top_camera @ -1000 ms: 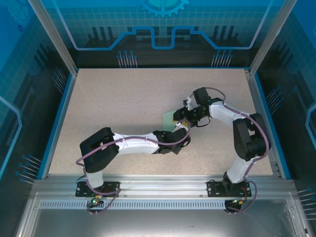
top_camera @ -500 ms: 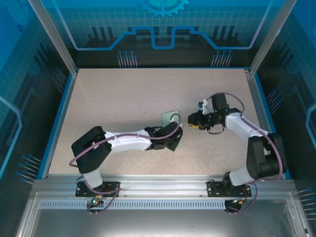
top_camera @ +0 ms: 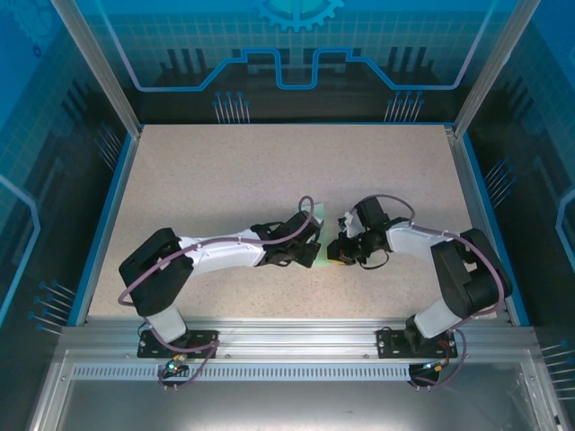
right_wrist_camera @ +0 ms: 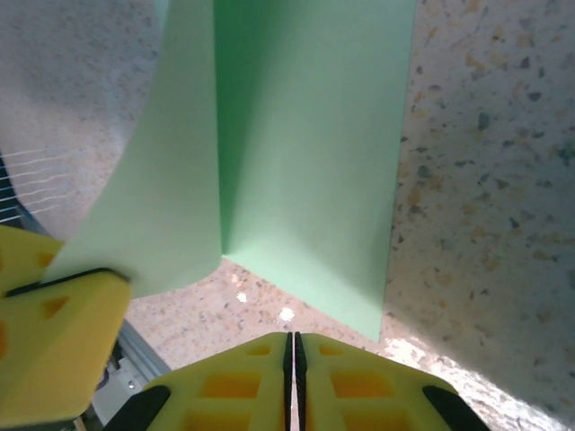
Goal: Fold a paper plane with a square sheet of paper (fold left side to right side)
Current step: Fold the triangle a second time at the center of the table.
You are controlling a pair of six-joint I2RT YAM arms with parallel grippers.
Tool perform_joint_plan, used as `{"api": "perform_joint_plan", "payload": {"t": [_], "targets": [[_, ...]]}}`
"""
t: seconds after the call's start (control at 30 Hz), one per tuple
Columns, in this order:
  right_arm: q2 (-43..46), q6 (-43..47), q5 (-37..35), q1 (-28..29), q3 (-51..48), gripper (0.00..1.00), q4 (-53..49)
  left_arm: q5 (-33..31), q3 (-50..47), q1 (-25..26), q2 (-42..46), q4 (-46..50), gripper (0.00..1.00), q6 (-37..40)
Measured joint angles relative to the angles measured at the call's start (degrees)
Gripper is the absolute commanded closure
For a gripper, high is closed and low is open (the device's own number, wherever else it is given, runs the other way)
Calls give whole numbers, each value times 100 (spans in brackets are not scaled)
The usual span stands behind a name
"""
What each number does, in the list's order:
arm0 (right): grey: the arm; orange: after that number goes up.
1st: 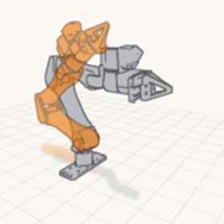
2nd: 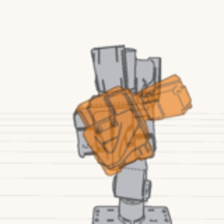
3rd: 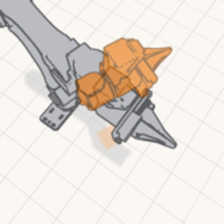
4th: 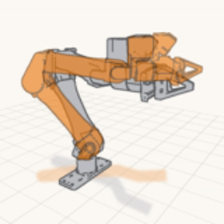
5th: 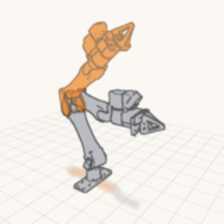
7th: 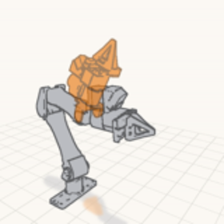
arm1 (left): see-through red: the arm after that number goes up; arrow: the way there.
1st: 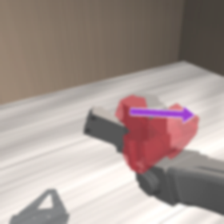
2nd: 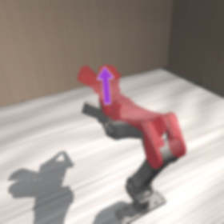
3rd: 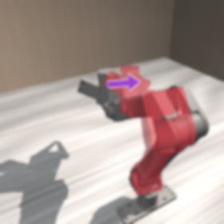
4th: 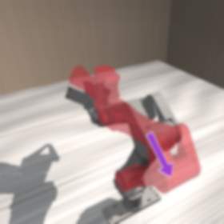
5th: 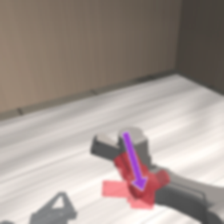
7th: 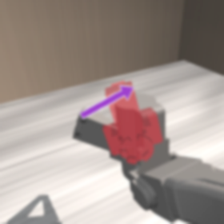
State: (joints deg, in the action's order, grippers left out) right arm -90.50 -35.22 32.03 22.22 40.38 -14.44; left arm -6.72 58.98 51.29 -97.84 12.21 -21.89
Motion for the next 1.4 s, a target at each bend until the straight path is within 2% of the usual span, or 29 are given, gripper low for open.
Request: {"api": "perform_joint_plan", "payload": {"t": [0.43, 0.7, 1.4], "targets": [[-522, 61, -610, 212, 365, 89, -310, 271, 164, -385, -127, 339, 94, 433], [-619, 138, -603, 214, 479, 88, -442, 275, 398, -566, -385, 560, 93, 717], [-662, 254, -597, 219, 551, 88, -542, 46, 1071, -581, -977, 942, 92, 1180]]}}
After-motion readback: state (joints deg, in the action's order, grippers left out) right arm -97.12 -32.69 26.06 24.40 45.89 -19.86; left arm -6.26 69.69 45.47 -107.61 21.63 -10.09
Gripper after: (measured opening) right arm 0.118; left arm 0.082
